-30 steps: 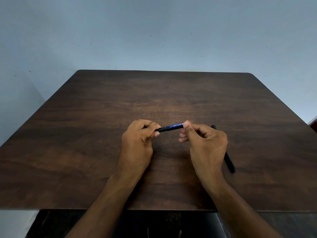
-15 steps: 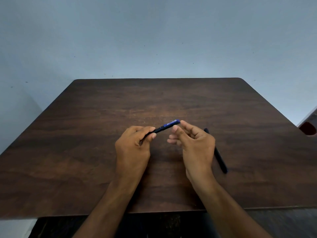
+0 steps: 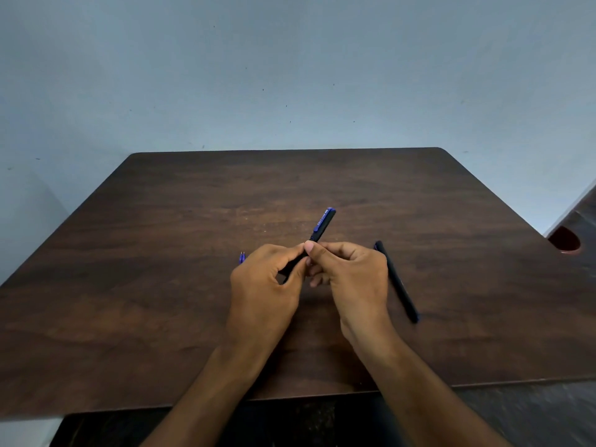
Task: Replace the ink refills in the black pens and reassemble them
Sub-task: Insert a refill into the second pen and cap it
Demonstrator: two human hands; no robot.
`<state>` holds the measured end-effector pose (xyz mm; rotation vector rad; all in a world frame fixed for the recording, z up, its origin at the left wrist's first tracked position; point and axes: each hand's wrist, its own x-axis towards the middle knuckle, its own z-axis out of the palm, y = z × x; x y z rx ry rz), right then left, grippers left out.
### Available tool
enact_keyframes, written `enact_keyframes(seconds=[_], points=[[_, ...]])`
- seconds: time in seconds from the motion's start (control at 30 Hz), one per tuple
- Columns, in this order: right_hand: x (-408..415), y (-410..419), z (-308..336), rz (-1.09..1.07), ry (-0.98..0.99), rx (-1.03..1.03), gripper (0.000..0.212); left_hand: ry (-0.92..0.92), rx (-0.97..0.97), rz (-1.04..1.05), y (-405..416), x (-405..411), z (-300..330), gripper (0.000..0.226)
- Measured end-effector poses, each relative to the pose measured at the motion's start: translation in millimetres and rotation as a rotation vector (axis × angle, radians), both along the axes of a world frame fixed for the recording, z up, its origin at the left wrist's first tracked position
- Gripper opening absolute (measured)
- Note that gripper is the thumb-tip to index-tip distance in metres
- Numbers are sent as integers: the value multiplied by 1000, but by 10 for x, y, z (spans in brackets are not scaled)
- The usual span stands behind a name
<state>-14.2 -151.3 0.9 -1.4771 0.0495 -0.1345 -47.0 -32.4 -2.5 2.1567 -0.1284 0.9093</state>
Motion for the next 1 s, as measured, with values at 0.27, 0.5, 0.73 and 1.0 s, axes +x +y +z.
enact_keyframes(seconds=[0.27, 0.5, 0.73, 1.0], points=[[57, -314, 75, -68, -39, -417, 17, 154, 7, -116, -115, -1, -30, 17], [59, -680, 87, -194, -32, -887, 19, 288, 23, -129, -318, 57, -11, 16], [22, -719, -29, -198, -6, -1157, 20, 376, 26, -121, -442, 104, -18, 17], [0, -692, -76, -192, -70, -1233, 24, 399, 23, -112, -496, 183, -38, 18]])
